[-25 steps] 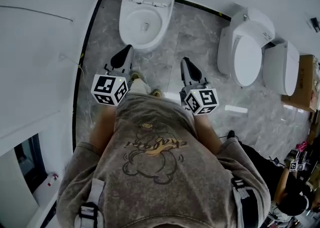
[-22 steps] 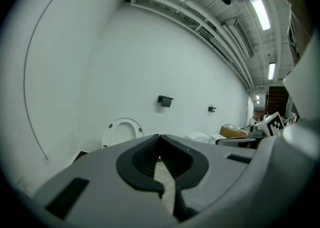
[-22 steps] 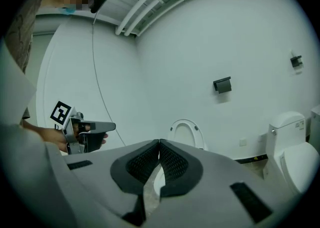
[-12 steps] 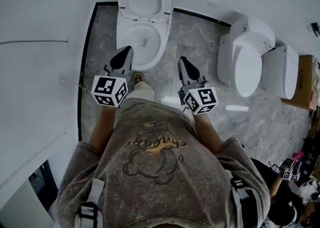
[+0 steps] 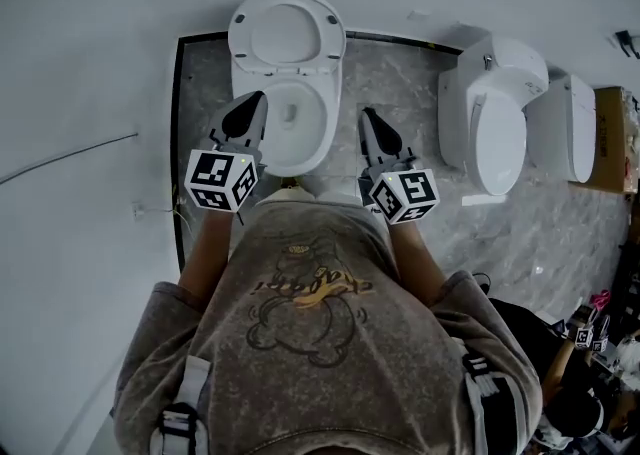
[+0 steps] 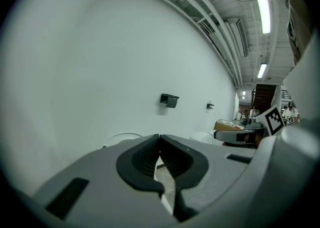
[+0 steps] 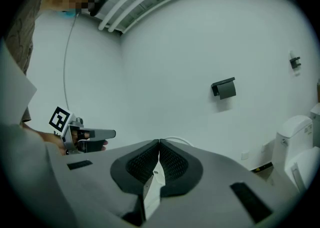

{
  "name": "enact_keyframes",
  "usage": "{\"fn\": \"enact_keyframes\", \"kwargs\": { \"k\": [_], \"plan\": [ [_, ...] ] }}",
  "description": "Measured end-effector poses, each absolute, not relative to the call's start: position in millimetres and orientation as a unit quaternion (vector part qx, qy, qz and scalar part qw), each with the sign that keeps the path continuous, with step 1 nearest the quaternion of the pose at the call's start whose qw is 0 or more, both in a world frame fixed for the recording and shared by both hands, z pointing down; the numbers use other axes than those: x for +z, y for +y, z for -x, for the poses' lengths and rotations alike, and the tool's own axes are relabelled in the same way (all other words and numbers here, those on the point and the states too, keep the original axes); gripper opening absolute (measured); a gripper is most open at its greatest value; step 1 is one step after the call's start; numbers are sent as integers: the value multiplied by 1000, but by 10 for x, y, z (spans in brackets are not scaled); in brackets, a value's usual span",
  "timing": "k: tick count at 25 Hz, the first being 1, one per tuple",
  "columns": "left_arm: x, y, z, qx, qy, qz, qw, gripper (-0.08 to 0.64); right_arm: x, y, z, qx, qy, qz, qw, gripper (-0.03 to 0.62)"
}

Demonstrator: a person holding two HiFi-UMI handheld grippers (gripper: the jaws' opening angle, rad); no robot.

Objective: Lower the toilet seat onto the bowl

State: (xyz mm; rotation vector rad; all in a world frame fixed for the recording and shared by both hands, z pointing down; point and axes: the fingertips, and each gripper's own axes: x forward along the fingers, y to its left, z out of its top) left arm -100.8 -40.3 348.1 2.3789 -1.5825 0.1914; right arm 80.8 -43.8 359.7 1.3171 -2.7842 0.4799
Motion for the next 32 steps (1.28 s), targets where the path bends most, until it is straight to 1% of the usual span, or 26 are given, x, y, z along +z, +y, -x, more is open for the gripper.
{"fn": "enact_keyframes", "kwargs": {
  "k": [14,17,18,21,22,23,24,26,32],
  "plan": [
    [3407,-1067,1115,63,-557,-818,128,12,3573,-1131,-562,154,-907,-392,10,31],
    [3429,-1171,1094,56,-554,-821,127,22,3606,-1260,-526,154,-912,-380,10,36],
    [3435,-1198,1086,54,-551,-823,127,49,3616,-1290,-500,155,-915,-373,11,60],
    [3432,-1257,1065,48,-542,-829,126,134,3620,-1327,-389,152,-924,-349,15,160],
    [3424,-1282,1063,42,-540,-831,128,175,3619,-1335,-357,152,-927,-344,15,199],
    [3417,-1311,1066,34,-537,-832,132,238,3617,-1345,-330,154,-928,-340,13,232],
    [3415,-1341,1076,27,-536,-833,137,271,3617,-1356,-303,157,-929,-336,10,250],
    [3440,-1396,1118,28,-537,-831,140,293,3638,-1376,-234,158,-931,-329,11,258],
    [3576,-1696,1180,58,-533,-835,127,298,3794,-1648,-45,147,-937,-314,32,258]
  ]
}}
